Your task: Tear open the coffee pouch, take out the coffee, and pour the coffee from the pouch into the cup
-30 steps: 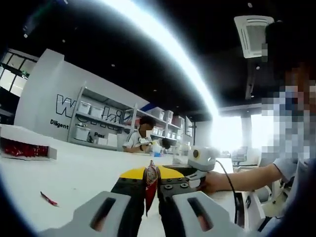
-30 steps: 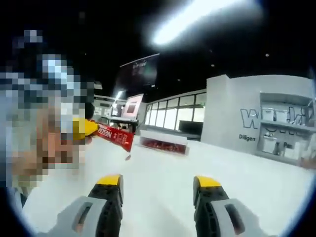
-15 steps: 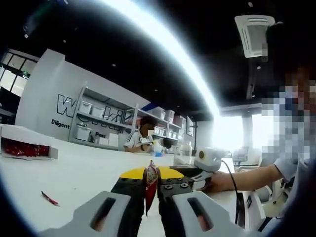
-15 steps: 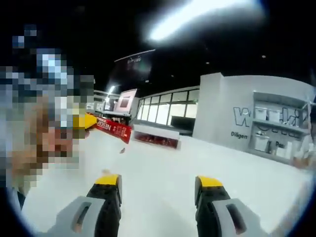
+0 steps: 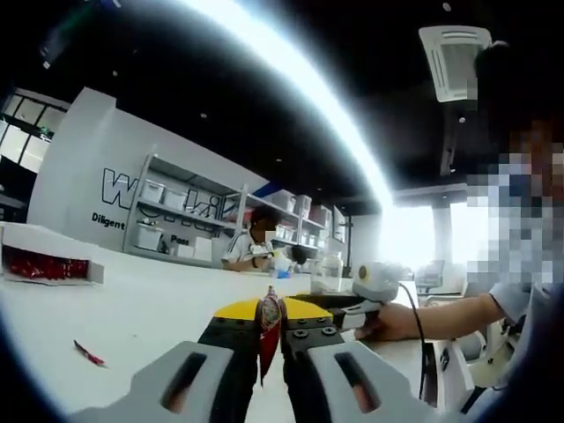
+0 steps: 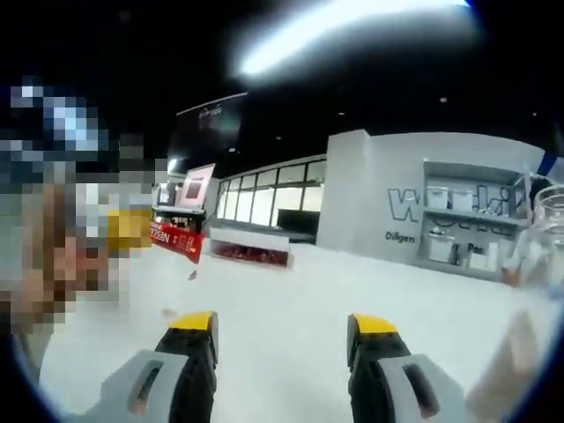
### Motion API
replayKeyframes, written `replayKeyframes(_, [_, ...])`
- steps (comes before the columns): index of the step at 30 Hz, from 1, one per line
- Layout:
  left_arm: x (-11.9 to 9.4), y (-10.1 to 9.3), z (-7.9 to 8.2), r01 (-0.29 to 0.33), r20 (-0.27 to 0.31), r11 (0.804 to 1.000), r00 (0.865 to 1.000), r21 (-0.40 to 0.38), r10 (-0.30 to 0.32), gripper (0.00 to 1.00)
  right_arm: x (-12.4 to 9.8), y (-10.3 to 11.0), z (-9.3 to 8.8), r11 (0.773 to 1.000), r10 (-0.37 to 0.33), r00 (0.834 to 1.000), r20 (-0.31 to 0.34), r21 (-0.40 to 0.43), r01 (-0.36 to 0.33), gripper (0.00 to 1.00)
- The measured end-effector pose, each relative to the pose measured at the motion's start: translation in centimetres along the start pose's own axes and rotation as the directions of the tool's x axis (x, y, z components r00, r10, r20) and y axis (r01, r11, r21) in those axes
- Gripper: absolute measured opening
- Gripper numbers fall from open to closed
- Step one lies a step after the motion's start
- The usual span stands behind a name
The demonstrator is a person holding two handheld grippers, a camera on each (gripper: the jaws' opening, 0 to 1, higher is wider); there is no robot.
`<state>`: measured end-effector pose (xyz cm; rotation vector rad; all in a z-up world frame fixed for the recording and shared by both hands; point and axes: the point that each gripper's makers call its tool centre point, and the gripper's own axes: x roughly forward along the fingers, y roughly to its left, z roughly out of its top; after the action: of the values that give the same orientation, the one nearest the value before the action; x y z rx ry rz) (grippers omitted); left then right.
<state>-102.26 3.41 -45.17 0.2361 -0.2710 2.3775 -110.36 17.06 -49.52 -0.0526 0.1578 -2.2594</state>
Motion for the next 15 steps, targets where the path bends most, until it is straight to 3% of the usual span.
replayKeyframes(9, [0.0, -0.1, 0.0, 0.004, -0.001, 1.000, 1.000, 0.000, -0.004, 0.11, -0.7, -1.9, 1.0, 0.996, -0.085, 0.995, 0.051, 0.041, 0.083, 0.59])
replayKeyframes(15, [0.0, -0.1, 0.0, 0.005, -0.004, 1.000, 1.000, 0.000, -0.005, 0.11, -1.3, -3.1, 1.6, 0.987, -0.161, 0.985, 0.069, -0.013, 0.162, 0.59])
